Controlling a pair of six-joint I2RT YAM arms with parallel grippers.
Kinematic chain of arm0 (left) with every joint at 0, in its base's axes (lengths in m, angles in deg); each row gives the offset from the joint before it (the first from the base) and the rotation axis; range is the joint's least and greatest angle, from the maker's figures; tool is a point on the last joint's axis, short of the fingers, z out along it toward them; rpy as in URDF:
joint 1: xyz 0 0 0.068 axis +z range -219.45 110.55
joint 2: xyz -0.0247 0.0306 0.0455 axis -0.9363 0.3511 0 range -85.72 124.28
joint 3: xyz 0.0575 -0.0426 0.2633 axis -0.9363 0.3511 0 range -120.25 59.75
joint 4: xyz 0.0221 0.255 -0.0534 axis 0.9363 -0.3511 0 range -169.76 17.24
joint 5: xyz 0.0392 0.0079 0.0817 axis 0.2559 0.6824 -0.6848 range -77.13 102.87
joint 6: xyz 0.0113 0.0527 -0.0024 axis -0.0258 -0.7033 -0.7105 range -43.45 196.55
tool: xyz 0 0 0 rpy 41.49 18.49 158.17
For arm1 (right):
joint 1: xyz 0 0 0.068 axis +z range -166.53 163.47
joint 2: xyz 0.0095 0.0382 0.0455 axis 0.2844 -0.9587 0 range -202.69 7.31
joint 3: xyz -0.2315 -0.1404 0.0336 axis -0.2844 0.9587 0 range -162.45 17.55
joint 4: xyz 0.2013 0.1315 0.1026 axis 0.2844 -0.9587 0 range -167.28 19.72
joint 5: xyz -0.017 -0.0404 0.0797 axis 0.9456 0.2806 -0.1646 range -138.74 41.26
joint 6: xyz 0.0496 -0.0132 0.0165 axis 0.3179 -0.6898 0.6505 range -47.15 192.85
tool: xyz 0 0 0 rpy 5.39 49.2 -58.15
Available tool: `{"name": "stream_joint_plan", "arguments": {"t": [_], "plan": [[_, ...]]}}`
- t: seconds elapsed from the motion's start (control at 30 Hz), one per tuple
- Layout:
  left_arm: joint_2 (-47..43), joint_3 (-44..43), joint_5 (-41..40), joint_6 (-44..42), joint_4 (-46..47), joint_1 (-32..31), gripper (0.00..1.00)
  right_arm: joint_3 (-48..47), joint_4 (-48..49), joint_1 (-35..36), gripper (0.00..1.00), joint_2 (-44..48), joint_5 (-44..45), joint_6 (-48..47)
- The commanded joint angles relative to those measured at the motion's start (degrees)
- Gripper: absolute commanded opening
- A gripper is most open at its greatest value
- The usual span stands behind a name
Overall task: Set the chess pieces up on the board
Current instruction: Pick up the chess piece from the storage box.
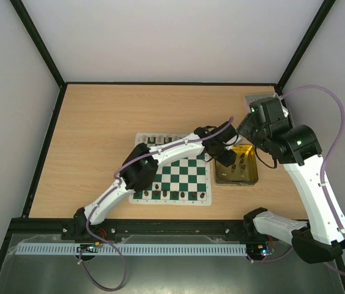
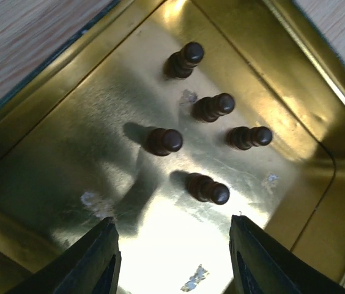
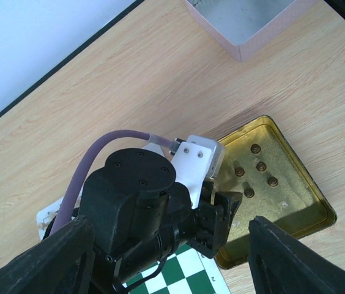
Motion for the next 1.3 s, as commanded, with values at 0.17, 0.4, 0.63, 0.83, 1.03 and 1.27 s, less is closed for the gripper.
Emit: {"name": "stream_joint_plan", "arguments": {"t": [0.17, 0.4, 0.63, 0.83, 1.03, 1.27], "plan": [[1.1, -2.4, 3.2, 0.8, 4.5, -2.3, 0.54, -0.8, -1.0, -0.7, 0.67, 1.3, -0.8, -2.7], [1.8, -2.4, 3.4, 0.9, 5.6, -3.6, 0.53, 0.6, -1.1, -0.8, 0.66, 2.0, -1.2, -2.9], [2.9, -2.5, -1.2, -0.2, 4.4, -4.1, 0.54, 1.0, -1.0, -0.8, 0.66, 2.8, -1.6, -2.9], [4.0, -3.0, -5.5, -1.0, 3.6, -4.0, 0.54, 1.3, -1.1, -0.8, 0.66, 3.0, -1.9, -3.1], [5.2, -3.9, -6.5, -1.0, 3.5, -3.7, 0.52, 0.9, -1.0, -0.8, 0.66, 2.6, -2.0, -3.6], [5.8, -4.9, -6.6, -0.4, 3.9, -3.3, 0.45, 0.6, -1.0, -0.8, 0.66, 2.1, -1.8, -4.1]]}}
